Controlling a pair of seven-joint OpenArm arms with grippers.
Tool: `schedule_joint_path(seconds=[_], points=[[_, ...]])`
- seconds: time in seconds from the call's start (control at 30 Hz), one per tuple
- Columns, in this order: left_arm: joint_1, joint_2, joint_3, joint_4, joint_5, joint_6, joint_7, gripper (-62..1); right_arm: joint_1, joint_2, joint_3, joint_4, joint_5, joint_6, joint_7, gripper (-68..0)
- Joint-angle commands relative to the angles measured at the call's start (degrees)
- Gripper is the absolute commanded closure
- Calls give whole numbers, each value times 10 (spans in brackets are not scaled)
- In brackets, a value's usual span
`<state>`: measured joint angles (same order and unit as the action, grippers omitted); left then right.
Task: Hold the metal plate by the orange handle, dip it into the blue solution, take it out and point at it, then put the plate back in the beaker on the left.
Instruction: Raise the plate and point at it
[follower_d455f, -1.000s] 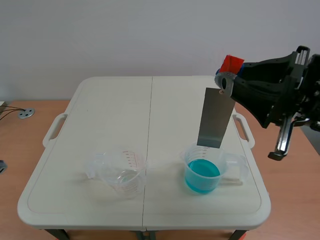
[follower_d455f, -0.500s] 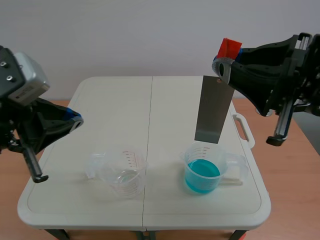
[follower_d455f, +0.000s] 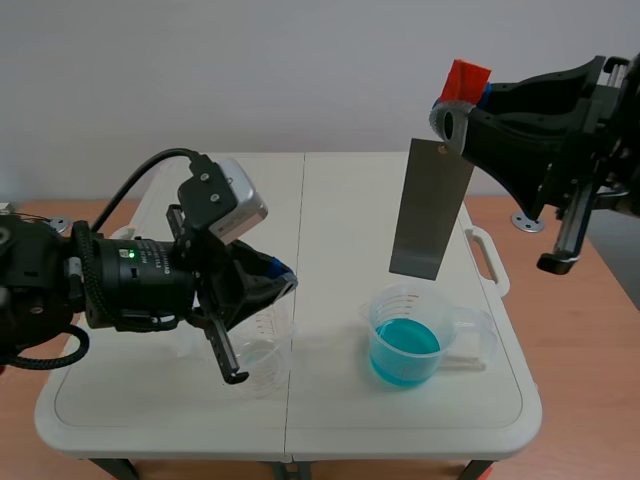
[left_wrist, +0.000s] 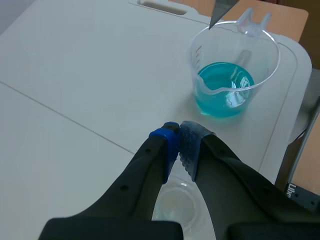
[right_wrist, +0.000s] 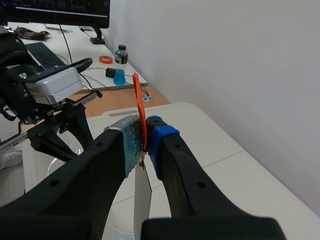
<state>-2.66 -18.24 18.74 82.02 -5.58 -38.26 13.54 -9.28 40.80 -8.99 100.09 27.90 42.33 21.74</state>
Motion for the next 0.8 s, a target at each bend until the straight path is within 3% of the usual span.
schedule_joint_path(seconds=[0.0,0.33,0.77], points=[[-14,6,3,3,-6,-1,-5,-42,5,10,8,12,11,4,10,-13],[-53,44,41,-56,8,-1,-11,-42,5,9,8,12,11,4,4,-13],[-59,62,57,-63,23,-1,-21,-42,5,9,8,12,11,4,0,-13]])
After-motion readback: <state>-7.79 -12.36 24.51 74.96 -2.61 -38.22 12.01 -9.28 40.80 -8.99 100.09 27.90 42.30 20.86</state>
